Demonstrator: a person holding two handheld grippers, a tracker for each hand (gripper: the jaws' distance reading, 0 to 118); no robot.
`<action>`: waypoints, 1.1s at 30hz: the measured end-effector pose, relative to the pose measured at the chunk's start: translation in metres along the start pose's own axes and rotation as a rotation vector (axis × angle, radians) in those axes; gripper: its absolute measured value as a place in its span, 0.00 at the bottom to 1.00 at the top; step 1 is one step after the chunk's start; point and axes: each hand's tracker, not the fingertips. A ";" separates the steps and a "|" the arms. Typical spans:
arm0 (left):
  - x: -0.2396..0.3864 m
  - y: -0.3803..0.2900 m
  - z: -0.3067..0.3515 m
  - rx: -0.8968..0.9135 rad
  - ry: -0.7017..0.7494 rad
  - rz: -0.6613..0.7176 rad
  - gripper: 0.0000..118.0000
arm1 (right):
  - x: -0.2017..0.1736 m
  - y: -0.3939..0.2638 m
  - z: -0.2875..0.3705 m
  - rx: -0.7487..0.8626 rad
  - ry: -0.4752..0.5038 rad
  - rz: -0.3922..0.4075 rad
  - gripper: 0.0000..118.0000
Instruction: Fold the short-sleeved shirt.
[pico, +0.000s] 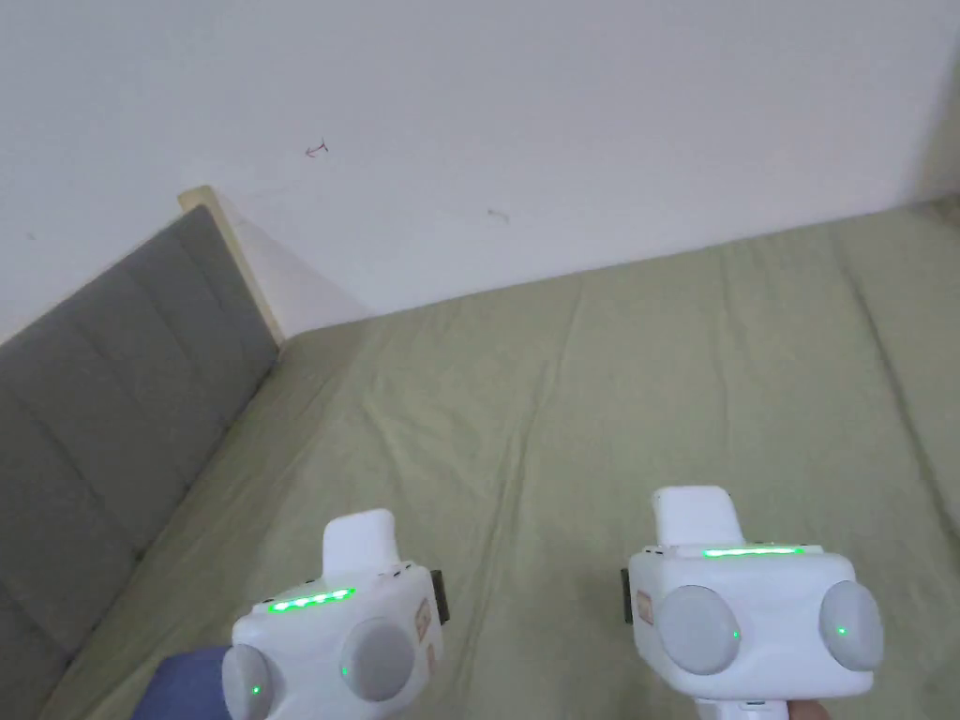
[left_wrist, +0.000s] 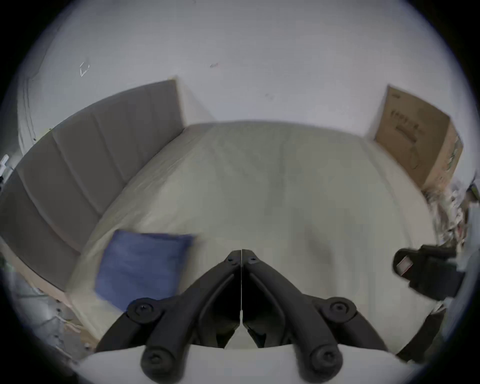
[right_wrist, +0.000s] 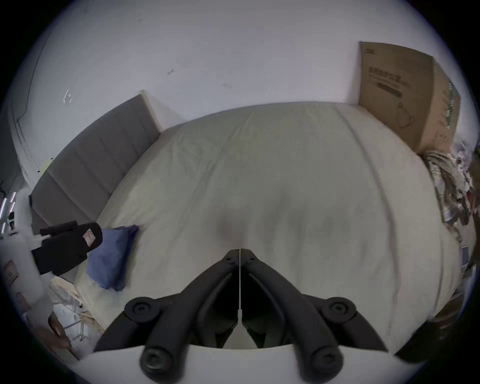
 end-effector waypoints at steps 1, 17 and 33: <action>0.022 0.004 0.007 0.044 -0.019 0.010 0.00 | 0.019 0.003 0.010 0.022 -0.028 -0.012 0.01; 0.243 0.103 0.169 0.574 -0.202 -0.092 0.47 | 0.198 0.070 0.211 0.635 -0.200 -0.076 0.29; 0.196 0.105 0.251 0.716 0.014 -0.084 0.96 | 0.139 0.052 0.267 0.875 -0.098 0.140 0.83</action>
